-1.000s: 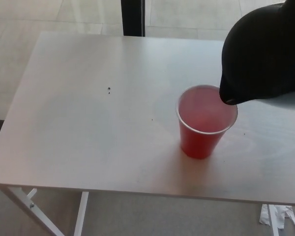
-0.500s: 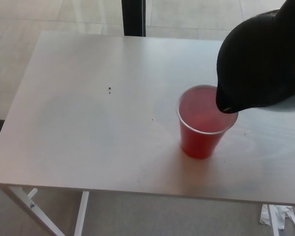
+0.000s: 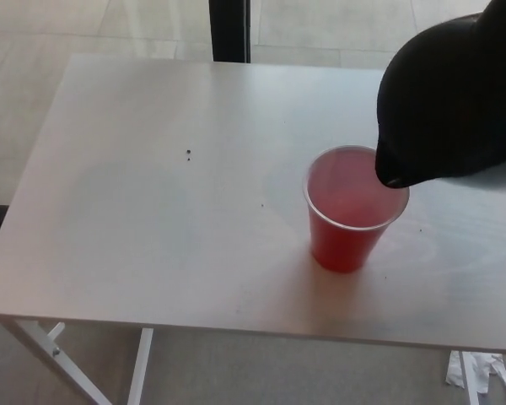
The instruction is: The robot uses its right hand to lift up a kettle kept on the middle of the desk by its handle and tilt it into a glass kept next to it to pour out water
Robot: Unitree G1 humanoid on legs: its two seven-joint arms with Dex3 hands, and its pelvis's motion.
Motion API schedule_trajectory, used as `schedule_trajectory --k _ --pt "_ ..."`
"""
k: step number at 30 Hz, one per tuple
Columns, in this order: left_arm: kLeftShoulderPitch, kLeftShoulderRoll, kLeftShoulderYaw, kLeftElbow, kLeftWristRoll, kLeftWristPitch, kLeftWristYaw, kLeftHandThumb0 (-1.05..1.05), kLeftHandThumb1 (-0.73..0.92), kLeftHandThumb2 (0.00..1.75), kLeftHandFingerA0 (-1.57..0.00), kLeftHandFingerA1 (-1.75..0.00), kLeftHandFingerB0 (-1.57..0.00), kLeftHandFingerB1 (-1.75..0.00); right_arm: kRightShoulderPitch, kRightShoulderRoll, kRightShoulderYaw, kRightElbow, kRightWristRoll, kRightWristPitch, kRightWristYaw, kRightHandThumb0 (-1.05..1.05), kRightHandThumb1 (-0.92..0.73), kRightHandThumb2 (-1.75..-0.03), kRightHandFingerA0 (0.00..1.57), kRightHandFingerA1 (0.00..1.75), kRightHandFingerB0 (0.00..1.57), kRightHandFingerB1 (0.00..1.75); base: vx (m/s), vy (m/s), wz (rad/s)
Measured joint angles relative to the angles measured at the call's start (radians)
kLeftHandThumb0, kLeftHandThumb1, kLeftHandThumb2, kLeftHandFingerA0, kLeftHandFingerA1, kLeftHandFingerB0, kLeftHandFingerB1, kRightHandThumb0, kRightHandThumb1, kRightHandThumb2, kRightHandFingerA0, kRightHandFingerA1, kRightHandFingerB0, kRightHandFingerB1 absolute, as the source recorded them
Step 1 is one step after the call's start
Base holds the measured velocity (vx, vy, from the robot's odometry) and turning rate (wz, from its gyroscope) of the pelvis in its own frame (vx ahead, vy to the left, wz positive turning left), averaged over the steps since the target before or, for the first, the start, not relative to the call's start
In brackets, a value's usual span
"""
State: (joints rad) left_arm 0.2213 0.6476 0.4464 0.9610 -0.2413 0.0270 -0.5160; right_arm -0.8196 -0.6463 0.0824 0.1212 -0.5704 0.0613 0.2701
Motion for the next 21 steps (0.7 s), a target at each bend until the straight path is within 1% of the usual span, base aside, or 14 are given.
schedule_trajectory --k 1,2,3,5,6,8,9,10,13,14,16,17,18,21 --pt "0.000 0.000 0.000 0.000 0.000 0.000 0.000 -0.76 0.78 0.63 -0.54 -0.50 -0.35 -0.41 0.000 0.005 -0.013 0.007 0.005 0.010 0.000 -0.19 -0.60 -0.99 0.90 1.73 0.77 1.51 0.00 0.000 0.00" --pt "0.001 0.000 0.000 0.000 0.000 0.000 -0.001 -0.75 0.79 0.64 -0.54 -0.49 -0.36 -0.41 0.001 0.010 -0.028 0.015 0.010 0.023 0.000 -0.23 -0.67 -0.85 0.92 1.69 0.76 0.97 0.00 0.000 0.00" --pt "0.002 0.000 0.000 0.000 0.000 0.000 -0.001 -0.74 0.61 1.01 -0.47 -0.60 -0.31 -0.54 0.006 0.014 -0.044 0.022 0.016 0.035 0.000 -0.19 -0.48 -1.15 1.21 1.40 0.93 1.20 0.00 0.000 0.00" --pt "0.004 0.000 0.000 -0.001 0.000 0.000 -0.001 -0.73 0.61 1.01 -0.48 -0.62 -0.30 -0.53 0.025 0.029 -0.089 0.039 0.039 0.059 0.001 -0.20 -0.41 -1.19 1.21 1.42 0.95 1.24 0.00 0.000 0.00" --pt "0.006 0.000 0.000 -0.002 0.000 0.000 -0.001 -0.75 0.78 0.63 -0.54 -0.50 -0.36 -0.41 0.033 0.033 -0.103 0.047 0.048 0.066 0.001 -0.16 -0.39 -1.18 1.21 1.39 0.96 1.21 0.00 0.000 0.00" --pt "0.010 0.000 0.001 -0.004 -0.001 0.000 -0.001 -0.76 0.80 0.64 -0.54 -0.50 -0.36 -0.40 0.067 0.049 -0.147 0.072 0.073 0.088 0.000 -0.14 -0.35 -1.27 0.96 1.63 0.89 1.27 0.00 0.000 0.00" --pt "0.012 0.000 0.000 -0.003 0.000 -0.001 -0.001 -0.76 0.79 0.64 -0.53 -0.50 -0.36 -0.41 0.080 0.058 -0.162 0.082 0.080 0.097 -0.002 -0.17 -0.44 -1.17 1.21 1.34 0.93 1.10 0.00 0.000 0.00" --pt "0.013 0.000 0.000 -0.003 0.000 -0.001 -0.002 -0.78 0.63 1.02 -0.46 -0.58 -0.27 -0.51 0.090 0.069 -0.180 0.091 0.090 0.110 -0.003 -0.12 -0.35 -1.36 0.90 1.72 0.80 1.43 0.00 0.000 0.00" --pt "0.013 0.000 -0.001 0.000 0.000 -0.002 -0.002 -0.78 0.65 1.02 -0.46 -0.59 -0.29 -0.52 0.123 0.113 -0.247 0.105 0.124 0.143 -0.006 -0.16 -0.38 -1.27 0.94 1.75 0.74 1.60 0.00 0.000 0.00" --pt "0.014 0.000 -0.001 0.000 0.000 -0.002 -0.002 -0.74 0.81 0.64 -0.54 -0.49 -0.36 -0.41 0.135 0.134 -0.274 0.106 0.140 0.160 -0.006 -0.15 -0.39 -1.23 0.94 1.75 0.74 1.60 0.00 0.000 0.00" --pt "0.019 0.000 -0.001 -0.005 0.000 -0.002 -0.002 -0.77 0.64 1.01 -0.49 -0.60 -0.31 -0.52 0.152 0.165 -0.315 0.106 0.161 0.189 -0.007 -0.14 -0.42 -1.24 0.94 1.75 0.75 1.60 0.00 0.000 0.00" --pt "0.022 0.000 -0.001 -0.007 0.000 -0.002 -0.002 -0.75 0.80 0.64 -0.55 -0.50 -0.35 -0.40 0.157 0.177 -0.331 0.106 0.170 0.202 -0.007 -0.22 -0.40 -1.20 1.25 1.45 1.05 1.32 0.00 0.000 0.00" --pt "0.023 0.000 -0.001 -0.011 0.000 -0.001 -0.002 -0.77 0.63 1.02 -0.46 -0.59 -0.28 -0.52 0.168 0.193 -0.352 0.103 0.182 0.218 -0.010 -0.19 -0.42 -1.23 1.24 1.46 1.01 1.31 0.00 0.000 0.00" --pt "0.031 0.000 0.000 -0.019 -0.001 -0.001 -0.003 -0.83 0.64 0.79 -0.49 -0.53 -0.31 -0.46 0.212 0.243 -0.421 0.070 0.213 0.253 -0.026 -0.13 -0.33 -1.41 0.92 1.75 0.79 1.63 0.00 0.000 0.00"
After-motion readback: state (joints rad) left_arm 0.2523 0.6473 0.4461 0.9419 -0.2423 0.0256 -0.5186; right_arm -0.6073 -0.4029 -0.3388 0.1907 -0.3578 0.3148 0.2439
